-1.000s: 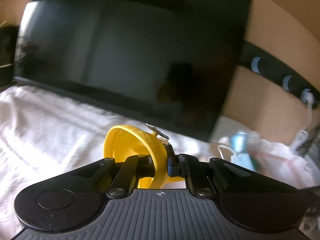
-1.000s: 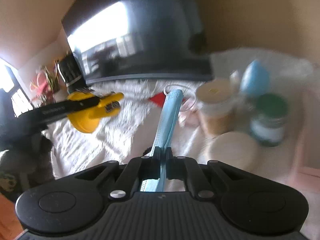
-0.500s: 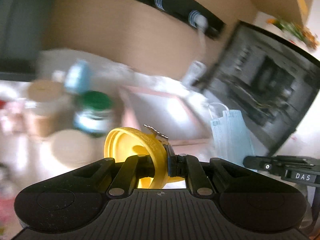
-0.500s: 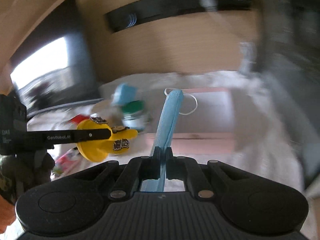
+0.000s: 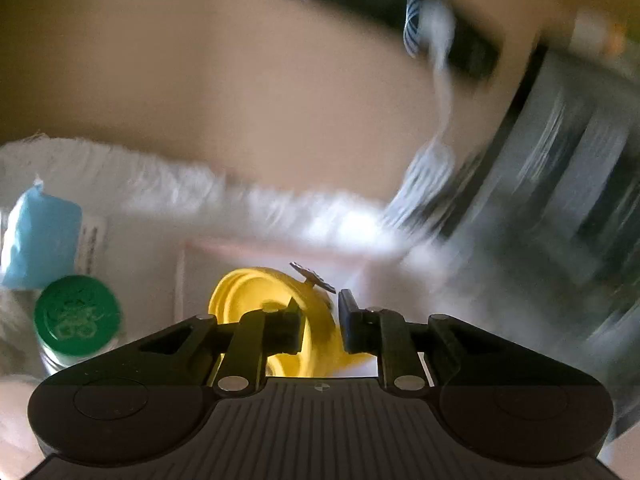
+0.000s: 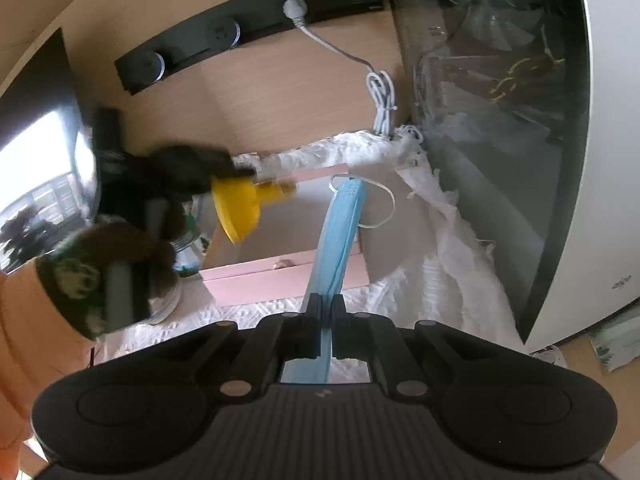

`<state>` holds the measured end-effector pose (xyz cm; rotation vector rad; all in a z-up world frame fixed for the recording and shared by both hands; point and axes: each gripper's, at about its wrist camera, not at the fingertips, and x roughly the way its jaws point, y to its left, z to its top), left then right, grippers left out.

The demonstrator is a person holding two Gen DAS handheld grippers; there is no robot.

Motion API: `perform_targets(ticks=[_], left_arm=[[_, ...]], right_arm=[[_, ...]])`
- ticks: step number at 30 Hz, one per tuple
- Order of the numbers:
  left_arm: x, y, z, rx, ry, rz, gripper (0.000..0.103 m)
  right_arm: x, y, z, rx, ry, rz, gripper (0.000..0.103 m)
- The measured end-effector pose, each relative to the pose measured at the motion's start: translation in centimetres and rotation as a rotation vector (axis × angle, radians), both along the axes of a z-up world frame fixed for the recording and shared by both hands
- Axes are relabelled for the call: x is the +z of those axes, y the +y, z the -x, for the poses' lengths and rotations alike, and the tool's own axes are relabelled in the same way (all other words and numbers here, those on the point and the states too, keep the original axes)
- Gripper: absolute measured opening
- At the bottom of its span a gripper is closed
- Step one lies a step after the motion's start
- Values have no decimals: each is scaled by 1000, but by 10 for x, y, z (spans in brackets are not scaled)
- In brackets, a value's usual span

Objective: Organize soft objects
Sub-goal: 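Carry funnel and mask into the pink box and open both tools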

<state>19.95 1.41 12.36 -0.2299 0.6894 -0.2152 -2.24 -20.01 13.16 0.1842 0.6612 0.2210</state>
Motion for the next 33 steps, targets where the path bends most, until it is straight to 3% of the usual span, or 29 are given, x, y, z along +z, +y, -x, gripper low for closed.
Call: perform_targets(ticks=[1, 3, 5, 8, 12, 15, 18, 21, 23, 27, 30, 33], left_arm=[[-9, -3, -10, -14, 64, -31, 19], [-22, 5, -19, -46, 130, 54, 19], [-20, 20, -12, -22, 78, 146, 19], [-5, 36, 10, 18, -26, 182, 19], [16, 61, 43, 51, -80, 145, 19], [26, 87, 69, 92, -75, 116, 19], [29, 119, 95, 163, -62, 100, 19], [18, 151, 118, 261, -25, 124, 19], [8, 169, 135, 313, 3, 137, 19], [-6, 205, 178, 403, 26, 116, 19], [-13, 233, 207, 485, 41, 102, 19], [-21, 260, 227, 559, 60, 85, 19]], right_arm=[[-1, -1, -2, -4, 5, 0, 4], [-1, -1, -7, -4, 10, 3, 4], [0, 1, -12, 3, 3, 10, 4], [8, 4, -29, 27, -19, 1, 4], [29, 13, -65, 80, -94, -25, 4], [47, 25, -106, 122, -120, -72, 4], [55, 40, -154, 171, -86, -144, 4], [43, 63, -200, 208, 11, -199, 4], [26, 80, -222, 216, 56, -137, 4], [-22, 99, -255, 175, 181, 126, 4], [-58, 99, -265, 182, 279, 246, 4], [-76, 104, -260, 208, 272, 336, 5]])
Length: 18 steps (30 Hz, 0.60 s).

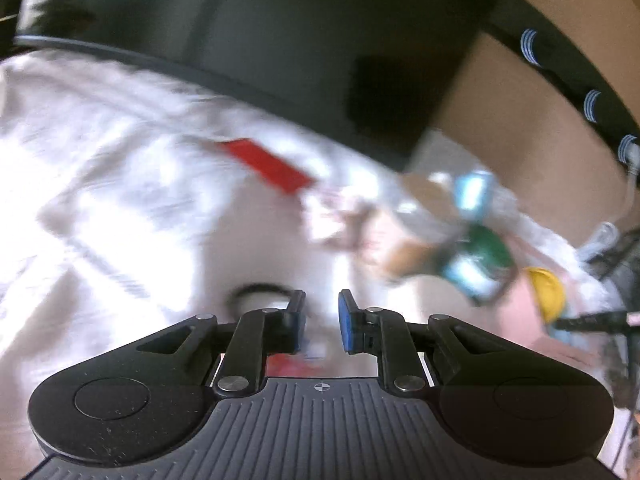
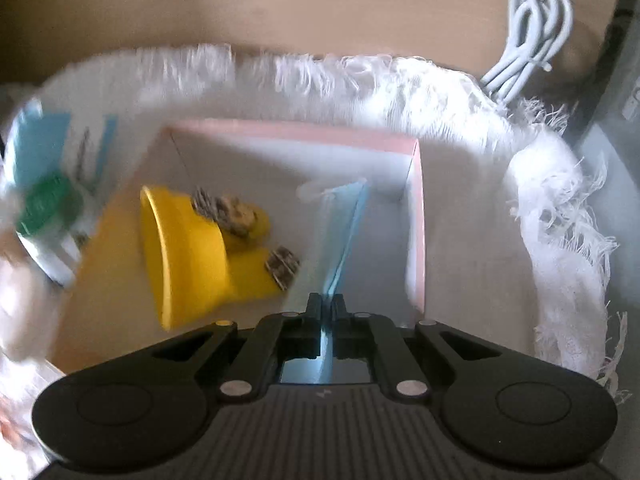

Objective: Organize soft objects
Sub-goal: 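Carry funnel and mask into the pink box and open both tools, then grasp the pink Kleenex tissue pack with the left tool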

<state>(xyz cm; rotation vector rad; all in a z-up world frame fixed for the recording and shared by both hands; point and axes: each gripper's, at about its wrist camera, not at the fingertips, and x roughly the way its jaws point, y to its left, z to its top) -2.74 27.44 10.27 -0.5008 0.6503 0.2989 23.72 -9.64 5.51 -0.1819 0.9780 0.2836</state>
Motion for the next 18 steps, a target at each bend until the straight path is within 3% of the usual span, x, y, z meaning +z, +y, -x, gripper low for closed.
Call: perform_targets(ticks=[2, 4, 7, 12, 18], left_arm=[[-2, 17, 10, 49, 17, -20, 19], [-1, 30, 17, 90, 26, -38, 19], [4, 38, 19, 71, 36, -70, 19], [6, 8, 10, -149, 92, -204, 19], [-27, -51, -7, -373, 239, -425, 20]], right_arm=[[-1, 5, 8, 31, -26, 32, 10], [2, 10, 10, 43, -24, 49, 39], [20, 12, 25, 56, -113, 37, 60], [58, 26, 67, 117, -285, -23, 70], [68, 58, 122, 265, -337, -70, 76]])
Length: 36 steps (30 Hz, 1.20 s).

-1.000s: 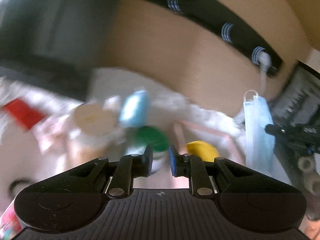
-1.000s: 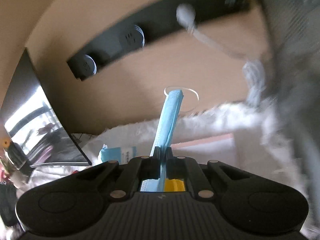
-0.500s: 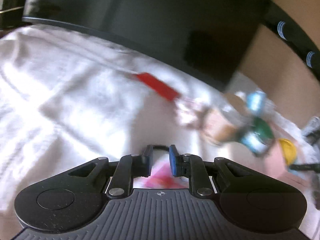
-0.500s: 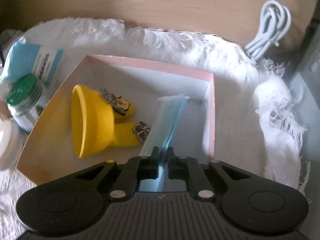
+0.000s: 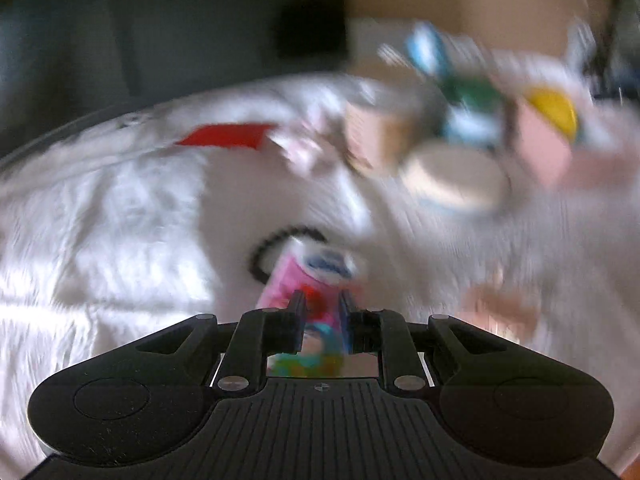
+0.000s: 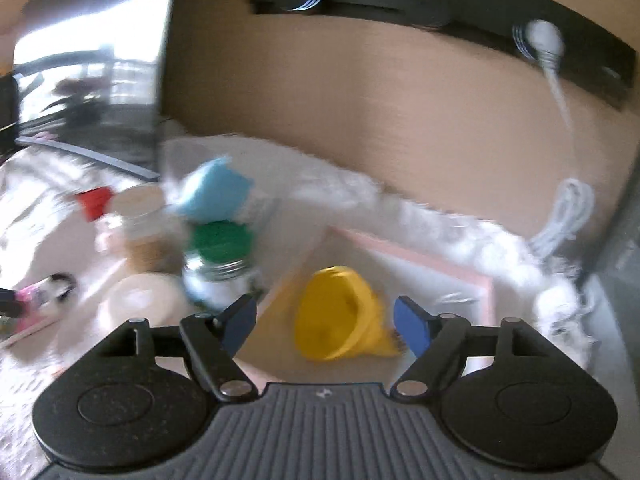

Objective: Organize soft objects
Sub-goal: 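Grasp the pink Kleenex tissue pack with the left tool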

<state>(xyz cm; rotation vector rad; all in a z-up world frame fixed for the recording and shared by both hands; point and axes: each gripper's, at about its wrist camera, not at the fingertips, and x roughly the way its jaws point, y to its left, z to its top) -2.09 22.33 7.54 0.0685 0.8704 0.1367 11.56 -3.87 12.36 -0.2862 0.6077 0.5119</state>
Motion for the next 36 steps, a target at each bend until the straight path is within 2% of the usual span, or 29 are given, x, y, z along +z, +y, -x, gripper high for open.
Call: perform_targets(ticks=[1, 3, 5, 10, 15, 17, 21, 26, 32, 36], left_arm=[[-5, -7, -1, -26, 12, -29, 22], [-12, -17, -2, -66, 16, -77, 37], [-13, -22, -4, -77, 21, -85, 42], [-7, -18, 1, -75, 8, -49, 42], [-5, -15, -2, -26, 16, -165, 44], [-6, -9, -5, -20, 26, -146, 44], [-7, -3, -10, -18, 18, -130, 44], [-8, 9, -19, 46, 1, -93, 45], [-7, 27, -26, 133, -41, 4, 47], [-7, 31, -27, 140, -38, 34, 48]], right_arm=[[-3, 5, 7, 23, 19, -5, 76], [-12, 15, 22, 73, 66, -17, 76], [-27, 25, 33, 104, 105, -15, 76], [-66, 46, 59, 134, 168, 31, 76], [-92, 52, 78, 140, 203, 60, 76], [-99, 51, 80, 137, 230, 60, 76], [-107, 45, 85, 117, 203, 21, 87], [-116, 38, 89, 91, 158, -11, 101], [-116, 37, 87, 97, 161, -19, 103], [-117, 37, 87, 99, 159, -21, 103]])
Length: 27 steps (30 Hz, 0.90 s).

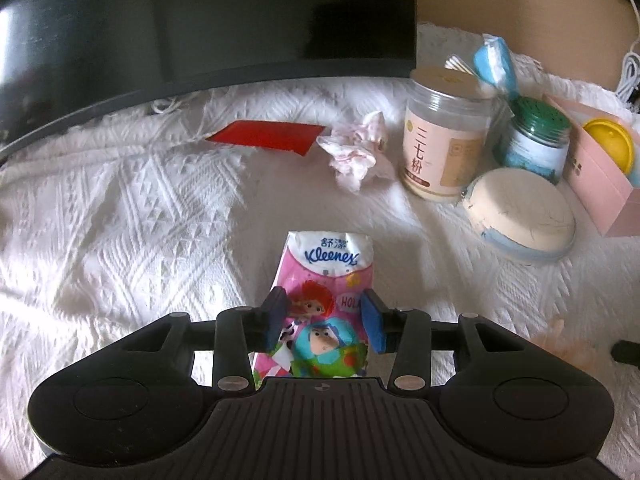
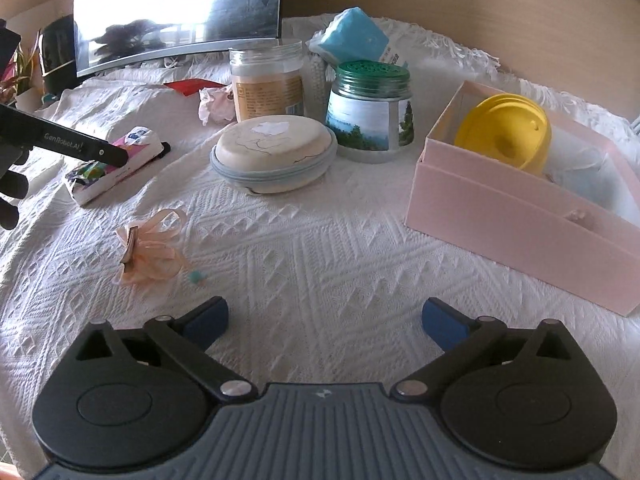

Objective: Organize soft objects
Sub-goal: 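Grasp the pink Kleenex tissue pack with the left tool, then lift the tissue pack with the left tool while the right tool grasps the black hair tie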

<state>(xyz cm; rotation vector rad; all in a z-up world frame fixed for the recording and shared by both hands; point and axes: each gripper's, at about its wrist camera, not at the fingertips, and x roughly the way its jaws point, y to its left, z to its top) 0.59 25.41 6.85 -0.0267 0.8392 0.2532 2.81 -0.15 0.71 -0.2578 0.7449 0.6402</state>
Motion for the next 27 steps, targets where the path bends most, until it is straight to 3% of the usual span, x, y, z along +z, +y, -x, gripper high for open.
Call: perform_targets(ticks=[4, 8, 14, 17, 19, 24, 27], left_arm=[[1, 4, 1, 1, 1, 43, 46], [1, 9, 3, -33, 6, 113, 52], [-1, 6, 2, 9, -25, 41, 54], [-3, 12, 0, 62, -51, 84, 54], [-2, 12, -3, 68, -30, 90, 54], [-15, 4, -11, 61, 88, -48, 57], [-16, 26, -9, 135, 40, 113, 52]], right_arm=[[0, 0, 0, -1, 0, 0, 103], [0, 0, 1, -2, -1, -2, 103], [0, 0, 1, 1, -3, -1, 103], [0, 0, 1, 4, -1, 2, 103], [0, 0, 0, 10, 2, 4, 103], [0, 0, -1, 21, 0, -1, 103], [0, -1, -1, 26, 0, -3, 103]])
